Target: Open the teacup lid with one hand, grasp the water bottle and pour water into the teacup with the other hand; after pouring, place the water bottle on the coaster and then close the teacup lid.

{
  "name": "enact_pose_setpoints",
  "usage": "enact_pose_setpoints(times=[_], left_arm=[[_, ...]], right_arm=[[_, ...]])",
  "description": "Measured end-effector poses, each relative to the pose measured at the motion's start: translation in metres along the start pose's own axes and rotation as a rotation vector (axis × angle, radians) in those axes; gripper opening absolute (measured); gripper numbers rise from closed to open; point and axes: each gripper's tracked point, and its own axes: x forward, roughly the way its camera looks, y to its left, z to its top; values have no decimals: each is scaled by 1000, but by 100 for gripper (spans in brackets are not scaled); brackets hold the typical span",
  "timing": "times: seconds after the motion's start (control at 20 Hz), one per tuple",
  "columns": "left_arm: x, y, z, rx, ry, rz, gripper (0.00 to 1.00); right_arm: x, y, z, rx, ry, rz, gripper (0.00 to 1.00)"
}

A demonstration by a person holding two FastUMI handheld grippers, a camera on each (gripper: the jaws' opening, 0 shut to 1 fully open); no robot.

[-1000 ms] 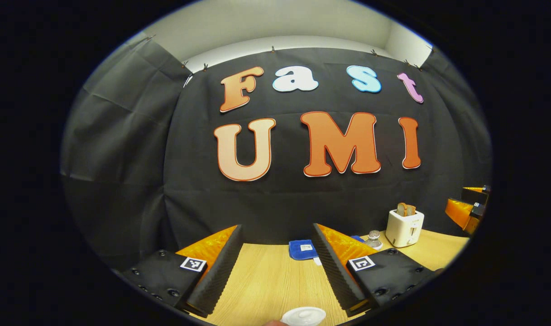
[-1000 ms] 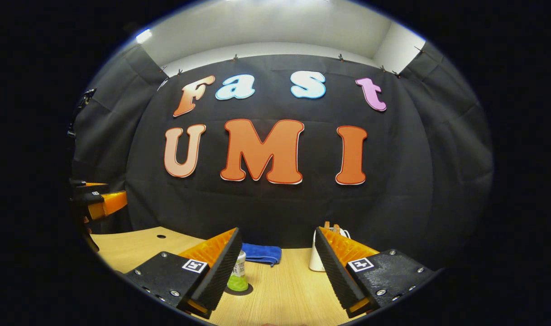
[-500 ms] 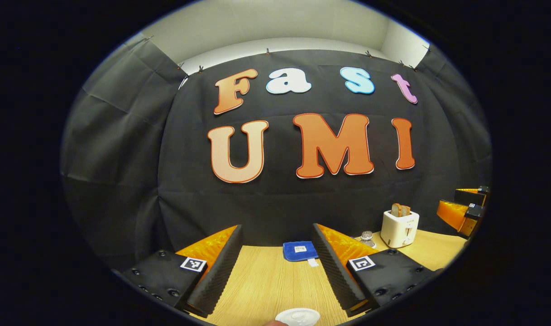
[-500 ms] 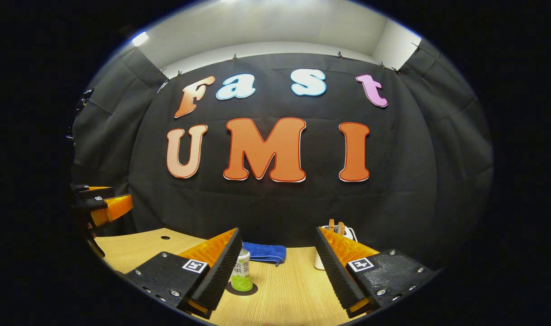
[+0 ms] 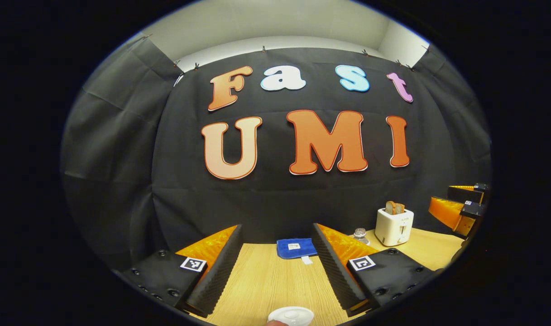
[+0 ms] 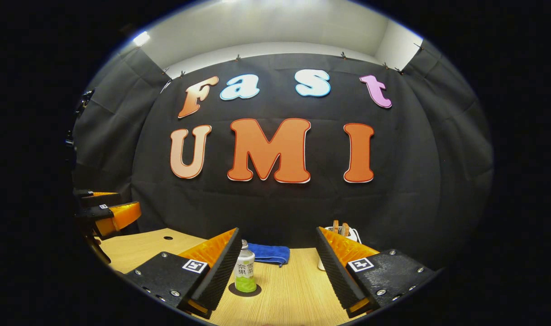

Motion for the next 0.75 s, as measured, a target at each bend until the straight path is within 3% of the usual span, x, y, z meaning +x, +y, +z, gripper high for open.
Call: enact_pose_setpoints(times=[0.75], left_arm=[[-4,15,6,8,-34,42,98]], right_arm=[[-4,7,17,-41,-49,3,97]])
